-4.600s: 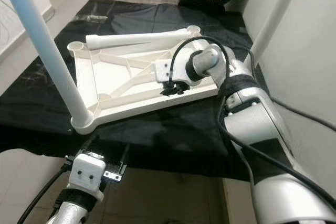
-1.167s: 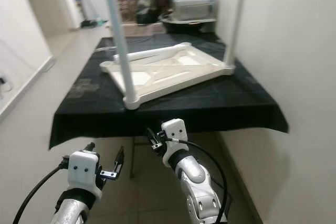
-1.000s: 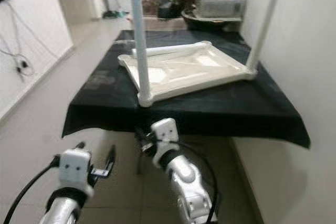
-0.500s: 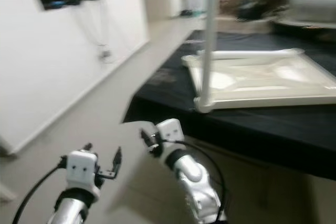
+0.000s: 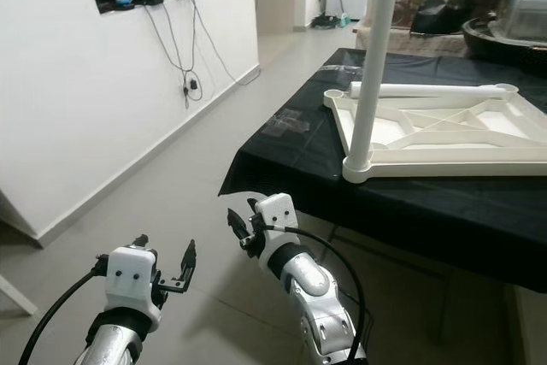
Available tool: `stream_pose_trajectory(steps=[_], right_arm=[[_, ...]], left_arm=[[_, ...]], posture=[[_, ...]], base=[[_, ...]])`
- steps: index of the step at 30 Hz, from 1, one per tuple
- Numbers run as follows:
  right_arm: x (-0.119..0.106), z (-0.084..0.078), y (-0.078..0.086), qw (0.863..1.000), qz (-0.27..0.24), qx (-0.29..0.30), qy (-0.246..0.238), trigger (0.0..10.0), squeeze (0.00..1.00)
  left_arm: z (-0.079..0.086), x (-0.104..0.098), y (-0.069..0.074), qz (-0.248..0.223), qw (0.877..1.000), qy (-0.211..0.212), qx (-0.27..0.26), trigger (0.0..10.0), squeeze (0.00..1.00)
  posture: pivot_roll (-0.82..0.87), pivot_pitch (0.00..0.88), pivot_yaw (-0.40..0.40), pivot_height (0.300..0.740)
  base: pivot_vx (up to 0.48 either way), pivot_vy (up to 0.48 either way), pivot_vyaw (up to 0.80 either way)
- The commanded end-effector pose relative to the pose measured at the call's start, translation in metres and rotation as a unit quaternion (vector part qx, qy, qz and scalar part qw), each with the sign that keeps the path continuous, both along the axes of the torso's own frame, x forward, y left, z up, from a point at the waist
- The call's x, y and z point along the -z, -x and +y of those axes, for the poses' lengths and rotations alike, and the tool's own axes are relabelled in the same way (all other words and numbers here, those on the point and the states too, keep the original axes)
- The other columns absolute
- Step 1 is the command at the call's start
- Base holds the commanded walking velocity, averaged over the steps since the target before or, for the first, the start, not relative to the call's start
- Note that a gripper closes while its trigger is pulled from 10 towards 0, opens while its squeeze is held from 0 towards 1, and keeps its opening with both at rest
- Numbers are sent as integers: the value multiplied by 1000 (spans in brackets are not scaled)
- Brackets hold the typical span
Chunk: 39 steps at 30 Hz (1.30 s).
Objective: Building children table
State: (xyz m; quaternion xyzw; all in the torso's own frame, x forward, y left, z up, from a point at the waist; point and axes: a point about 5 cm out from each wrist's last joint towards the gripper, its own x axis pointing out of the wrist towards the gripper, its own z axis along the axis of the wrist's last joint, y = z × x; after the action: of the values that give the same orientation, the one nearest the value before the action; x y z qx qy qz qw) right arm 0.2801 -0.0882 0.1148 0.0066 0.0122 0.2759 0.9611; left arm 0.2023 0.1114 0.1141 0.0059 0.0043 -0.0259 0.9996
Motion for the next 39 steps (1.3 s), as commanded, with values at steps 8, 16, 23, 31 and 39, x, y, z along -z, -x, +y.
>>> stream_pose_trajectory(steps=[8,16,23,31,39], right_arm=[[3,1,2,1000,11,-2,-4,10000,0],[3,2,1,1000,13,-1,-7,10000,0],[3,1,0,1000,16,-1,-8,10000,0],[1,-1,-1,1000,14,8,-14,10000,0],[2,-1,-1,1000,14,10,-15,10000,0]], left_arm=[[-1,4,2,7,1000,-2,2,10000,0],[0,3,2,7,1000,-3,5,10000,0],[-2,3,1,6,1000,-2,9,10000,0],[-2,3,0,5,1000,-2,12,10000,0],[-2,3,0,5,1000,-3,15,10000,0]], posture=[[-52,0,27,740],[-35,0,32,740],[-19,0,21,740],[-18,0,21,740],[-18,0,22,740]], base=[[0,0,0],[0,0,0],[144,0,0],[274,0,0],[284,0,0]])
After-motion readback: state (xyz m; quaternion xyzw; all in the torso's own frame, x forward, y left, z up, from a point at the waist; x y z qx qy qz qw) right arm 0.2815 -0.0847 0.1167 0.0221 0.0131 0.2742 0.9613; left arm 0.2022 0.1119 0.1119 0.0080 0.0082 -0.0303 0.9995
